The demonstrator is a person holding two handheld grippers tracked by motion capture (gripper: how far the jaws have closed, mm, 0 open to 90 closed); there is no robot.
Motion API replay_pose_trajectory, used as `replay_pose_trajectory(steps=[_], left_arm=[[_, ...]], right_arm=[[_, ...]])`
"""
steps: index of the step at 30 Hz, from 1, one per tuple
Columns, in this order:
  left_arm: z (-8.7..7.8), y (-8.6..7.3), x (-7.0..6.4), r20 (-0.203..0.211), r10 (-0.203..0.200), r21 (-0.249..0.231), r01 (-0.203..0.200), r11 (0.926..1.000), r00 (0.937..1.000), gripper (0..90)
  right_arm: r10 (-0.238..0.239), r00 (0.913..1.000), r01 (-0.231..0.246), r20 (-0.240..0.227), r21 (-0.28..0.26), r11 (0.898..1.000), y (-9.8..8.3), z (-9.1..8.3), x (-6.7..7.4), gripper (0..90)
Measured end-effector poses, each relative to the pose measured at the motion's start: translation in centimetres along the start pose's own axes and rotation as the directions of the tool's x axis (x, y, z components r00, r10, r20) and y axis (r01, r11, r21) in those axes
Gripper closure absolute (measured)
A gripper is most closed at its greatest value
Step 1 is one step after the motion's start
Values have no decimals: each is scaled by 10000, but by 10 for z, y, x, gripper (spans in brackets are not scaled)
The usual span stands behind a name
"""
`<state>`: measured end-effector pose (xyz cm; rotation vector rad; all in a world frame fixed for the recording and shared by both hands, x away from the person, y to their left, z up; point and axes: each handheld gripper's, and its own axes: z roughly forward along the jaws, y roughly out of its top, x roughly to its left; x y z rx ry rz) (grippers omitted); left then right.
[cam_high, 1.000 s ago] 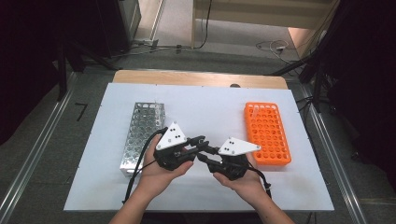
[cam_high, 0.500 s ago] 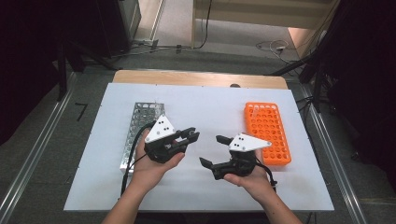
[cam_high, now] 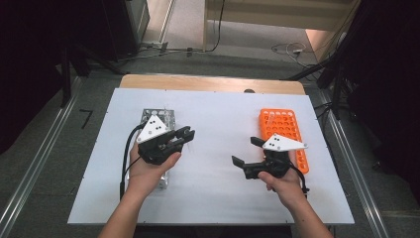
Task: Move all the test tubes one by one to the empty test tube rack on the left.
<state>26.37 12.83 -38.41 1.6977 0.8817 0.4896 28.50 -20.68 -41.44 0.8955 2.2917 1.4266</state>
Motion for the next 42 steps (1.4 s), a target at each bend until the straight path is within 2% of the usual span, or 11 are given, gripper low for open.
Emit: replay_pose_trajectory(steps=[2, 7, 19, 22, 24, 29, 34, 37, 42], left_arm=[[-2, 0, 3, -107, -77, -49, 77, 10000, 9999, 749], [-5, -1, 14, -419, -217, -82, 213, 9997, 9989, 748], [-12, -1, 39, -1104, -474, -328, 440, 9985, 9928, 748], [-12, -3, 46, -1257, -598, -341, 559, 9979, 9903, 748], [-11, -4, 49, -1362, -623, -352, 580, 9977, 9887, 748], [-10, -6, 58, -1617, -731, -378, 679, 9970, 9841, 748], [-10, -9, 63, -1790, -778, -406, 716, 9966, 9808, 749], [-9, -11, 66, -1987, -773, -362, 715, 9968, 9770, 748], [-4, -11, 73, -2326, -834, -577, 718, 9957, 9690, 749]], right_arm=[[54, 9996, -53, 288, -27, 10000, -3, -6, -9, 66], [257, 9979, -254, 593, -66, 9997, -11, -17, -27, 66], [528, 9904, -525, 1279, -55, 9986, -30, -40, -58, 66], [804, 9866, -786, 1420, -181, 9967, -33, -46, -68, 66], [783, 9849, -762, 1542, -196, 9969, -37, -50, -75, 66], [1088, 9747, -1078, 1951, -158, 9941, -46, -59, -92, 66], [1265, 9683, -1257, 2154, -177, 9919, -51, -63, -102, 66], [1397, 9652, -1381, 2209, -228, 9902, -52, -65, -105, 66], [1418, 9636, -1398, 2265, -248, 9899, -52, -67, -106, 66]])
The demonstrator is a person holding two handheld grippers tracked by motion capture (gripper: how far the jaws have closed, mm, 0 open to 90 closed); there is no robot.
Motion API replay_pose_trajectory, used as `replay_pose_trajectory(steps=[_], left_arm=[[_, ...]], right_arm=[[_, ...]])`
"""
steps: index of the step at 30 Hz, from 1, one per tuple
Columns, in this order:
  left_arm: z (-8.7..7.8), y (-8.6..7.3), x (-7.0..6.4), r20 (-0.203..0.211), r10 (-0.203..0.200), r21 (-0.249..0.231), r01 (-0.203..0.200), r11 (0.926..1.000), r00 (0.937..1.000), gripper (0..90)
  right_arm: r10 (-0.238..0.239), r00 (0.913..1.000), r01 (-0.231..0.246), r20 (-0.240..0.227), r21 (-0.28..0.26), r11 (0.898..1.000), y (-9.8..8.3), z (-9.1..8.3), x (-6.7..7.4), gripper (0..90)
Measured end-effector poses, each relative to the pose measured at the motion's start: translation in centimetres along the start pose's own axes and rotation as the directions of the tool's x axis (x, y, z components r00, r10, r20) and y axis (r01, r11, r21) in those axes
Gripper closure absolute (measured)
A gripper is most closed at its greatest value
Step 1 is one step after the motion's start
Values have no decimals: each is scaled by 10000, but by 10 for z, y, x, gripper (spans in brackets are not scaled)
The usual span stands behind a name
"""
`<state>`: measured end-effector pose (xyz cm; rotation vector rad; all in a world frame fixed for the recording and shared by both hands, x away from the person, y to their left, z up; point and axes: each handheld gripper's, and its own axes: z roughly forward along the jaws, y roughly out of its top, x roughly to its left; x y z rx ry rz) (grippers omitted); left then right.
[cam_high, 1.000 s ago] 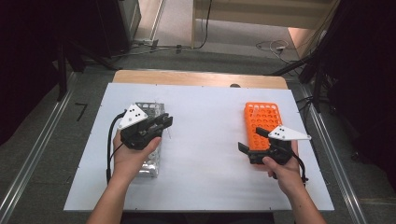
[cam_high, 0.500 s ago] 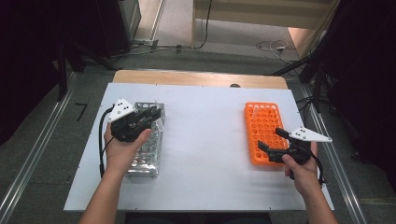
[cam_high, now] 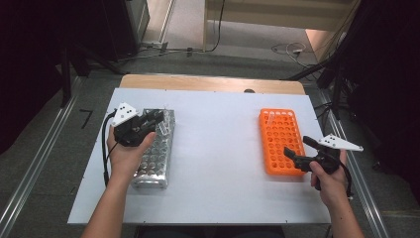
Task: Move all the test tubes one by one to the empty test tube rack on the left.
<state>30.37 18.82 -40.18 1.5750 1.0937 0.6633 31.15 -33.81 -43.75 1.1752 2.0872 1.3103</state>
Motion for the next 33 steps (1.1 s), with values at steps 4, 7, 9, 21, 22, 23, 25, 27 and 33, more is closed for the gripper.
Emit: replay_pose_trajectory(steps=[4, 7, 9, 21, 22, 23, 25, 27, 33], left_arm=[[8, -1, 0, -224, 49, -76, -51, 10000, 9997, 749], [12, -3, -1, -414, 159, 16, -158, 9999, 9990, 749], [14, -5, -2, -477, 271, 93, -266, 9996, 9985, 749], [25, -14, -8, -553, 670, 900, -619, 9940, 9962, 748], [26, -15, -8, -545, 636, 944, -583, 9938, 9965, 748], [27, -15, -8, -552, 653, 1026, -594, 9929, 9963, 748], [28, -16, -8, -551, 634, 1104, -571, 9922, 9965, 747], [28, -17, -8, -589, 614, 1218, -539, 9911, 9964, 747], [31, -19, -8, -606, 573, 1720, -461, 9840, 9965, 745]], right_arm=[[27, 10000, -27, 30, -5, 10000, 0, 0, 0, 66], [2, 10000, -2, 11, 9, 10000, -1, 0, 1, 65], [14, 10000, -15, 53, 59, 10000, -1, 0, 0, 66], [118, 9999, -118, 72, 21, 9999, -3, -1, -2, 66], [156, 9999, -156, 38, 5, 9999, -3, -1, -2, 66], [152, 9999, -152, 46, 12, 9999, -3, -1, -2, 66], [129, 9999, -129, 66, 25, 9999, -3, -1, -1, 65], [134, 9999, -134, 62, 13, 9999, -3, -1, -1, 66], [155, 9999, -155, 19, 13, 9999, -3, -1, 0, 66]])
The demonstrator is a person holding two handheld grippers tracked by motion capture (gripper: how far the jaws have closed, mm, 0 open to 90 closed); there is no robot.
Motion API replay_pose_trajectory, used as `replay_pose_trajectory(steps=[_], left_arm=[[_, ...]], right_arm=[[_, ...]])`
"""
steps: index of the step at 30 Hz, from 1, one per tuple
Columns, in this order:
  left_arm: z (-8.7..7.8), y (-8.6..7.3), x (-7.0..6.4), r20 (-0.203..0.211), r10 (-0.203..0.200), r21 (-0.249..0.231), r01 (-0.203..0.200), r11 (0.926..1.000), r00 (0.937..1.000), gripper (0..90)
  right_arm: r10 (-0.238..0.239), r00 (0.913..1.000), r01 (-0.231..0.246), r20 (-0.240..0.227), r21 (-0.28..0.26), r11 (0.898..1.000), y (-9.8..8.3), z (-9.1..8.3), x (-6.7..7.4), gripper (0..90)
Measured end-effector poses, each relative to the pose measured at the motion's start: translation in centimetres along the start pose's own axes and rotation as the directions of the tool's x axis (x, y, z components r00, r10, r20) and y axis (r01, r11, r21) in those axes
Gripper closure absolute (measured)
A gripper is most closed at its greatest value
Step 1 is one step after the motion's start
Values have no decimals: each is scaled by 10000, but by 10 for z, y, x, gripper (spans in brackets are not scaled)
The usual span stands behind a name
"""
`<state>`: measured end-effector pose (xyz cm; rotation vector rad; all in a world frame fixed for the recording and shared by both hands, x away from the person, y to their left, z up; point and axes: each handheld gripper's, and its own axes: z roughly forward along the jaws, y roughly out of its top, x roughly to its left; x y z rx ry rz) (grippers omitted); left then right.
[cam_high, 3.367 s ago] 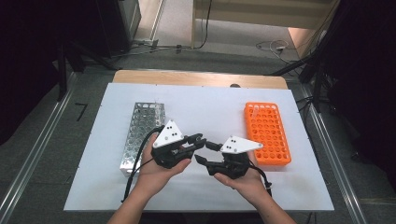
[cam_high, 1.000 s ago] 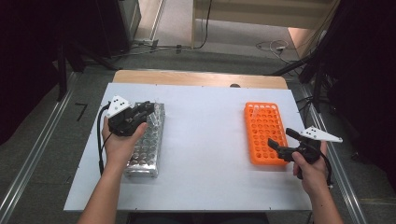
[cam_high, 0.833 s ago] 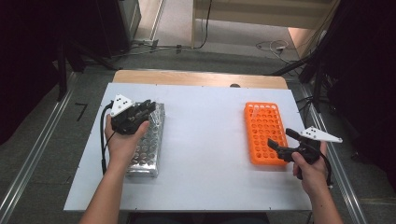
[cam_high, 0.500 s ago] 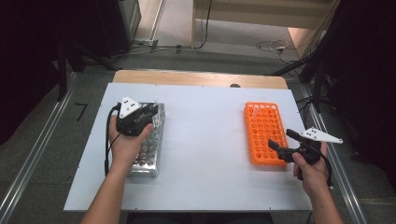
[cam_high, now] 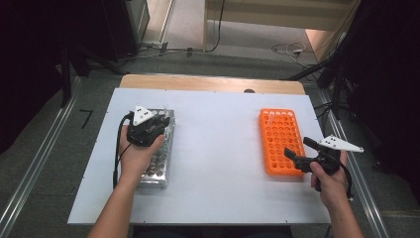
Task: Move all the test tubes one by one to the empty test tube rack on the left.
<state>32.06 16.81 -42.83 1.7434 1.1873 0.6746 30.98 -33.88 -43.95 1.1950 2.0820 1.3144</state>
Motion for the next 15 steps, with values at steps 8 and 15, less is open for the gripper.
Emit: replay_pose_trajectory(steps=[8, 15], left_arm=[[5, -1, 1, 158, -31, 488, 23, 9988, 9999, 737], [5, 0, 1, 240, -205, 721, 187, 9972, 9995, 717]], right_arm=[[-31, 10000, 31, 0, 70, 10000, -1, 2, 1, 66], [-19, 10000, 18, 25, 143, 9999, -1, 3, 1, 66]])
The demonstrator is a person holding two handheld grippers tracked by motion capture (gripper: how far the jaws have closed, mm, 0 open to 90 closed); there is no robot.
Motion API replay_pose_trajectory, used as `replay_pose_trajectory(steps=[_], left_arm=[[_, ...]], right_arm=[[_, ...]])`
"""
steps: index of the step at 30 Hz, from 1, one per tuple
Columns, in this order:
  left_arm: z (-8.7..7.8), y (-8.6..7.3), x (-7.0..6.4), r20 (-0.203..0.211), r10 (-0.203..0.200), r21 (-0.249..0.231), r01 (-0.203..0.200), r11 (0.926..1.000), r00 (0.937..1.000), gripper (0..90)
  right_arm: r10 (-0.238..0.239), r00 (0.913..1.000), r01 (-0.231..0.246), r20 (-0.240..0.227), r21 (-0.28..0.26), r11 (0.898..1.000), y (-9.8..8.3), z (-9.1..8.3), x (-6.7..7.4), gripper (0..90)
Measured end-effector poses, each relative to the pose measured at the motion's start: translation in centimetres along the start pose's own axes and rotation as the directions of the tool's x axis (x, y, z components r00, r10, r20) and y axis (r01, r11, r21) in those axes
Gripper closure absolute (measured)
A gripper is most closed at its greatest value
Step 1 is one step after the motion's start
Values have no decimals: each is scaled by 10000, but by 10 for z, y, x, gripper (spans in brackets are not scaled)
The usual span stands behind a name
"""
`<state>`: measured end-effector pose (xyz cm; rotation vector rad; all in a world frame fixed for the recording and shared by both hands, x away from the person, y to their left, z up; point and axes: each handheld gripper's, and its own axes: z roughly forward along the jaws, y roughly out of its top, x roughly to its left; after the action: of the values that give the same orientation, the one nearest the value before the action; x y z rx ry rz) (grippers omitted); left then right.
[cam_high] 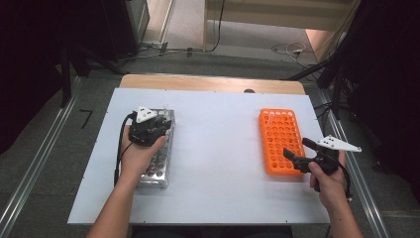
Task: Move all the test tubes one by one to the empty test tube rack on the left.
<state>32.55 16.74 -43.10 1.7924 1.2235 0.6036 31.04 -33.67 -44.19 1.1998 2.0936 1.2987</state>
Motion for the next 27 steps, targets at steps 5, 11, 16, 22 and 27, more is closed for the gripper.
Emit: replay_pose_trajectory(steps=[5, 11, 16, 22, 27], left_arm=[[-2, 2, -2, 5, 16, 180, -16, 9998, 10000, 667], [-12, 2, -3, 374, -141, -242, 150, 9996, 9992, 461], [-23, -3, -5, 1084, -301, -698, 378, 9968, 9937, 283], [-35, -6, -13, 1275, -200, -878, 314, 9956, 9916, 67], [-44, -8, -21, 1857, 2, -1046, 195, 9943, 9826, 0]], right_arm=[[9, 10000, -9, -27, -45, 10000, 1, -1, 0, 66], [88, 10000, -87, 8, -130, 9999, 2, -3, -2, 66], [86, 10000, -86, 15, -103, 9999, 5, -1, -2, 66], [24, 10000, -24, -3, -8, 10000, 9, 6, 3, 66], [-96, 9999, 97, -39, 122, 9999, 13, 14, 5, 66]])
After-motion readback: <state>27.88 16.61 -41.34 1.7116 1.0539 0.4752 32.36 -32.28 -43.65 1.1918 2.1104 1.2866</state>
